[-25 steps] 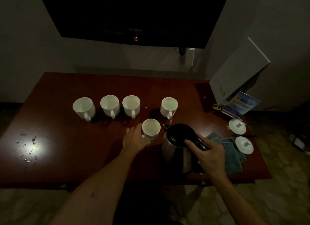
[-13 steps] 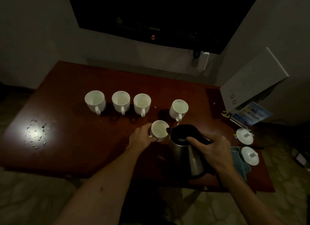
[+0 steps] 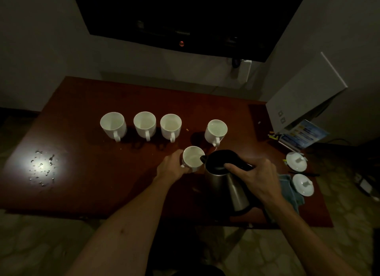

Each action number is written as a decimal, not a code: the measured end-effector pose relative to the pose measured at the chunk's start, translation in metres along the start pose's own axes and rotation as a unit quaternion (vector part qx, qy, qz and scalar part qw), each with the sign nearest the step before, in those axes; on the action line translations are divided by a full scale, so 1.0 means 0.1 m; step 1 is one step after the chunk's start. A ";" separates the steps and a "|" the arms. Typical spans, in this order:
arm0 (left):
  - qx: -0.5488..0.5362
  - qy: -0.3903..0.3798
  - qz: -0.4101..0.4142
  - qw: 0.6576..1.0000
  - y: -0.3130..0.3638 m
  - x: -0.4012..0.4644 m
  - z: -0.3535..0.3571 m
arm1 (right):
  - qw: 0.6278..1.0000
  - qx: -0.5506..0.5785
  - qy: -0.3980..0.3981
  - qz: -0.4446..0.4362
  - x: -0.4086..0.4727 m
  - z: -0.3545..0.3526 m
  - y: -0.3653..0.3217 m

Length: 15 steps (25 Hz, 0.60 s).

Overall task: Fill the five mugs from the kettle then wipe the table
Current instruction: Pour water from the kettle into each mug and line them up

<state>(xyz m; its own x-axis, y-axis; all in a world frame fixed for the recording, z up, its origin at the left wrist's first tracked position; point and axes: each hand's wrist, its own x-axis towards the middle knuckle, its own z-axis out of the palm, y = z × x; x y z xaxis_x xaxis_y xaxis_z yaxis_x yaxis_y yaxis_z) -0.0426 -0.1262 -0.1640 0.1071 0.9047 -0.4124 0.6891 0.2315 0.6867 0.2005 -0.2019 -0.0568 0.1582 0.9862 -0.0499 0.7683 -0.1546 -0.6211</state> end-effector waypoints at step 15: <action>0.052 -0.001 0.002 0.999 0.04 0.02 -0.12 | 1.000 0.017 -0.024 0.002 0.05 -0.08 -0.09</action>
<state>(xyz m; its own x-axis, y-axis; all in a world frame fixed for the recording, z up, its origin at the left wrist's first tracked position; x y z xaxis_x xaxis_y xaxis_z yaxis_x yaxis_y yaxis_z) -0.0485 -0.1197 -0.1548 0.1107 0.9045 -0.4118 0.7589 0.1906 0.6227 0.1993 -0.1962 -0.0450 0.1304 0.9874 -0.0894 0.7467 -0.1572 -0.6463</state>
